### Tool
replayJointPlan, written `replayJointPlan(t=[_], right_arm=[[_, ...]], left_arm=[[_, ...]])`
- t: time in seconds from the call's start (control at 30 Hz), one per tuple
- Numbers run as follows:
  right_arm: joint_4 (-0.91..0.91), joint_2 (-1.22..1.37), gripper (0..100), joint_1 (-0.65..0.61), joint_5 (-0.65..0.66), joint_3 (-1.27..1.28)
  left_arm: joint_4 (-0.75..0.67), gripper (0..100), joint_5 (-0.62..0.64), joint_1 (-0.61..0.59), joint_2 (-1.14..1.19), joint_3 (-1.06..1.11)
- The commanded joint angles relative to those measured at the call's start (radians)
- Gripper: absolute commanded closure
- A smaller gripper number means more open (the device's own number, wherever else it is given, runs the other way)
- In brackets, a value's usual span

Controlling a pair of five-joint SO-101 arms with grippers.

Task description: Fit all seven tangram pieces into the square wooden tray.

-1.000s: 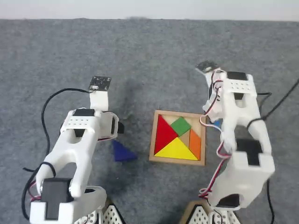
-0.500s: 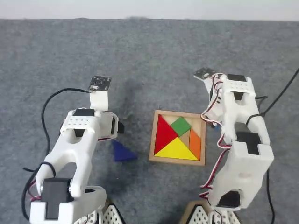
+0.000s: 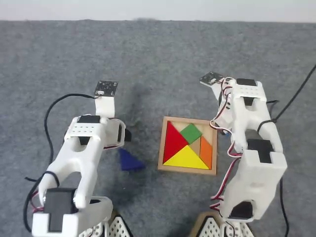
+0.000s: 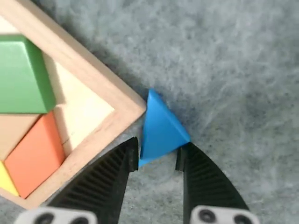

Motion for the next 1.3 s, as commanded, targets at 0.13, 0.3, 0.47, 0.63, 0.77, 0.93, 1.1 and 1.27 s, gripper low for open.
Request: replayJointPlan(t=[0.13, 0.3, 0.47, 0.63, 0.77, 0.93, 1.1, 1.27], right_arm=[[0.004, -0.016, 84.3, -0.013, 0.08, -0.058], [-0.005, -0.016, 84.3, -0.013, 0.083, -0.058], [-0.007, -0.018, 84.3, -0.007, 0.083, -0.06], [-0.007, -0.018, 84.6, 0.016, 0.026, -0.087], [-0.016, -0.018, 84.7, 0.031, -0.089, -0.117], [-0.013, -0.018, 84.3, 0.03, -0.107, -0.124], [-0.012, -0.01, 78.3, 0.012, -0.032, -0.123], [-0.021, -0.01, 68.2, -0.002, -0.017, -0.124]], left_arm=[[-0.026, 75, 0.006, 0.0, -0.04, -0.007], [-0.026, 75, 0.006, -0.002, -0.04, -0.005], [-0.026, 75, 0.006, -0.002, -0.04, -0.005], [-0.026, 75, 0.006, -0.002, -0.04, -0.005], [-0.026, 75, 0.006, -0.002, -0.04, -0.007], [-0.026, 75, 0.006, -0.002, -0.04, -0.005], [-0.026, 75, 0.006, -0.002, -0.04, -0.005], [-0.026, 75, 0.005, -0.002, -0.04, -0.005]])
